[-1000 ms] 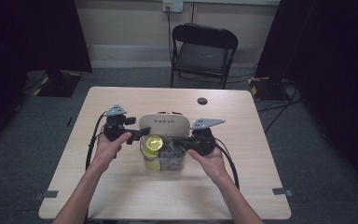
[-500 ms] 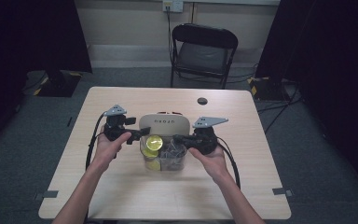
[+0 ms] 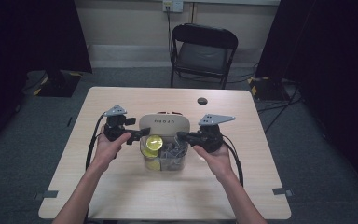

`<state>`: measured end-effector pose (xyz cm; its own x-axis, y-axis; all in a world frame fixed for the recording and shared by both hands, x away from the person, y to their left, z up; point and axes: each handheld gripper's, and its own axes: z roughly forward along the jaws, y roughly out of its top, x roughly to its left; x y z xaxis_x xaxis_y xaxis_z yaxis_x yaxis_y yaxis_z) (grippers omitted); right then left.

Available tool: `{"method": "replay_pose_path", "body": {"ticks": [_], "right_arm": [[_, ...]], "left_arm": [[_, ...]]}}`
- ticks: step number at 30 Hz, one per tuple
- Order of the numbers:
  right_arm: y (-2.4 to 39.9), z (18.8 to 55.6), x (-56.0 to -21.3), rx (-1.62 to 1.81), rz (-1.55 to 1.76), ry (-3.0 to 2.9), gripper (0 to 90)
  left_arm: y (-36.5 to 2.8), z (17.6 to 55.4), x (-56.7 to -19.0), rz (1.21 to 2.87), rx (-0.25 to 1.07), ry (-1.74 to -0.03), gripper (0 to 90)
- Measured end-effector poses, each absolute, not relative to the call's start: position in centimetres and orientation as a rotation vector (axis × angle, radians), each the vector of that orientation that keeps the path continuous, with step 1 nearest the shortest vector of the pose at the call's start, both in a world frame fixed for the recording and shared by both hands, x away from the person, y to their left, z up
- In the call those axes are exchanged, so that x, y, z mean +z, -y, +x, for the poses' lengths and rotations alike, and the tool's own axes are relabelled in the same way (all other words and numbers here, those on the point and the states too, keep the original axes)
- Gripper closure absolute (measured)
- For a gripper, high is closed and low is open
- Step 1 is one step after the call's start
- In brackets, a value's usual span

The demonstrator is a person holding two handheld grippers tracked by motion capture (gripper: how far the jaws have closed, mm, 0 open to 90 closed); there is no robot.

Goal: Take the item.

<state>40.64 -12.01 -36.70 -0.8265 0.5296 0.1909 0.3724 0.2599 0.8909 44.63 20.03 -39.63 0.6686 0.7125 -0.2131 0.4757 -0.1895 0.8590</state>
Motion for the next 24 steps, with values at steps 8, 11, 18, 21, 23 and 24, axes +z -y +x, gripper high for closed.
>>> {"method": "replay_pose_path", "body": {"ticks": [8,11,18,21,23,24], "right_arm": [[13.0,40.7,-36.0,1.626,0.864,-2.339,90.0],[13.4,40.7,-35.8,1.632,0.869,-2.326,90.0],[14.3,40.9,-35.4,1.64,0.889,-2.297,90.0],[14.7,41.0,-35.4,1.642,0.9,-2.287,90.0],[14.8,41.1,-35.4,1.642,0.909,-2.281,90.0],[15.0,41.2,-35.4,1.64,0.914,-2.277,90.0]], "left_arm": [[-20.0,44.6,-39.6,1.841,0.285,-0.941,14.0],[-20.0,44.6,-39.7,1.841,0.286,-0.94,14.0],[-20.1,44.6,-39.6,1.844,0.285,-0.942,14.3],[-20.1,44.6,-39.6,1.844,0.286,-0.942,14.3],[-20.1,44.6,-39.7,1.843,0.285,-0.942,14.3],[-20.1,44.6,-39.7,1.844,0.285,-0.942,14.3]]}}
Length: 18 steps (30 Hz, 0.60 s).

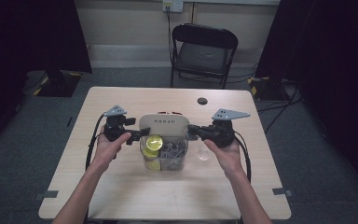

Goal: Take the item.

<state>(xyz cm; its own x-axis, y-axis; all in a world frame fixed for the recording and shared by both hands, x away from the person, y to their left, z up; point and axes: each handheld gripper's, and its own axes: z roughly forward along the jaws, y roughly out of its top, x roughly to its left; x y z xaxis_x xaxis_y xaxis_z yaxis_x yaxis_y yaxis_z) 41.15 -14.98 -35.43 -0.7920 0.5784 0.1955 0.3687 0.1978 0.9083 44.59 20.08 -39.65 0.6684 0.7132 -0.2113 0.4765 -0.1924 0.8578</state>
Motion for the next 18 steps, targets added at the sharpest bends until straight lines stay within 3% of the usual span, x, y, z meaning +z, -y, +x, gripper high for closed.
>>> {"method": "replay_pose_path", "body": {"ticks": [18], "right_arm": [[17.6,42.0,-36.4,1.58,1.01,-2.233,90.0]], "left_arm": [[-20.1,44.5,-39.6,1.844,0.292,-0.937,15.2]]}}
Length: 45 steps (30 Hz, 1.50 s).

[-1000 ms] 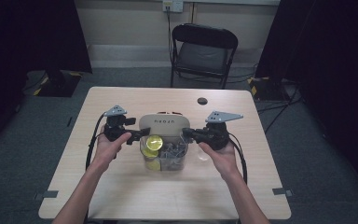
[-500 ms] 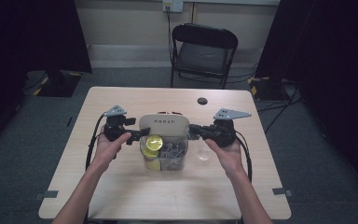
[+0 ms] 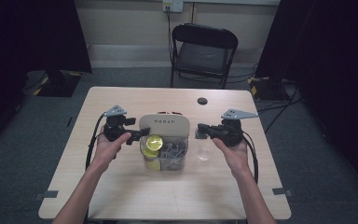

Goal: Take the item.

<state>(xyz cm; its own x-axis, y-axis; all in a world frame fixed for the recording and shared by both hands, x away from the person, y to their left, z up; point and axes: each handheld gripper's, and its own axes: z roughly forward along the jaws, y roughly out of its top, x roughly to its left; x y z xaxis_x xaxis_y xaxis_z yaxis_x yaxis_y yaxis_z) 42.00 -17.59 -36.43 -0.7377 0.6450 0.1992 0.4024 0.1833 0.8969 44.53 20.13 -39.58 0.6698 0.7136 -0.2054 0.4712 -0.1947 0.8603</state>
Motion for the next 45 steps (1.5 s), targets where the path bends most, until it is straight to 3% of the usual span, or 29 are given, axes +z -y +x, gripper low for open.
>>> {"method": "replay_pose_path", "body": {"ticks": [45], "right_arm": [[19.1,43.3,-40.2,1.424,1.12,-2.294,89.6]], "left_arm": [[-20.1,44.5,-39.6,1.841,0.29,-0.941,15.3]]}}
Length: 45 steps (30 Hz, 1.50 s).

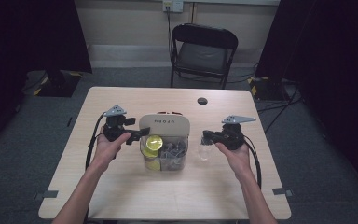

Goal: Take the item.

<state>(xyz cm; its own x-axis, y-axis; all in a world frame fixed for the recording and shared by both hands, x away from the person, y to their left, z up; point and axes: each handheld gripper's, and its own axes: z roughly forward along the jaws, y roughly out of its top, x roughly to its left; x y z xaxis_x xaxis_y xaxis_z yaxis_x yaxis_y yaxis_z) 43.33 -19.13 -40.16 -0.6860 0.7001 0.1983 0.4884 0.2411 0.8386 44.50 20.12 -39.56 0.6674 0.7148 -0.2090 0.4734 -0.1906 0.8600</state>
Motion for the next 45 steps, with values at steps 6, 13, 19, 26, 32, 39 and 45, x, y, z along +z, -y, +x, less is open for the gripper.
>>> {"method": "replay_pose_path", "body": {"ticks": [6,13,19,26,32,39,45], "right_arm": [[19.1,43.3,-40.2,1.424,1.11,-2.292,84.5],[19.2,43.3,-40.2,1.428,1.12,-2.274,74.2],[19.3,43.3,-40.1,1.418,1.136,-2.258,66.5],[19.6,43.3,-39.9,1.403,1.16,-2.224,52.6],[19.9,42.9,-39.6,1.404,1.174,-2.209,44.4],[20.5,42.1,-39.3,1.405,1.187,-2.198,38.5],[21.6,40.4,-39.6,1.405,1.194,-2.184,29.6]], "left_arm": [[-20.1,44.5,-39.6,1.841,0.291,-0.94,15.3],[-20.2,44.5,-39.5,1.845,0.29,-0.943,15.3],[-20.2,44.5,-39.5,1.847,0.291,-0.941,15.3],[-20.2,44.5,-39.6,1.845,0.289,-0.94,15.3],[-20.1,44.5,-39.6,1.844,0.286,-0.941,15.3],[-20.2,44.5,-39.5,1.842,0.291,-0.944,15.4],[-20.3,44.4,-39.4,1.833,0.295,-0.94,15.6]]}}
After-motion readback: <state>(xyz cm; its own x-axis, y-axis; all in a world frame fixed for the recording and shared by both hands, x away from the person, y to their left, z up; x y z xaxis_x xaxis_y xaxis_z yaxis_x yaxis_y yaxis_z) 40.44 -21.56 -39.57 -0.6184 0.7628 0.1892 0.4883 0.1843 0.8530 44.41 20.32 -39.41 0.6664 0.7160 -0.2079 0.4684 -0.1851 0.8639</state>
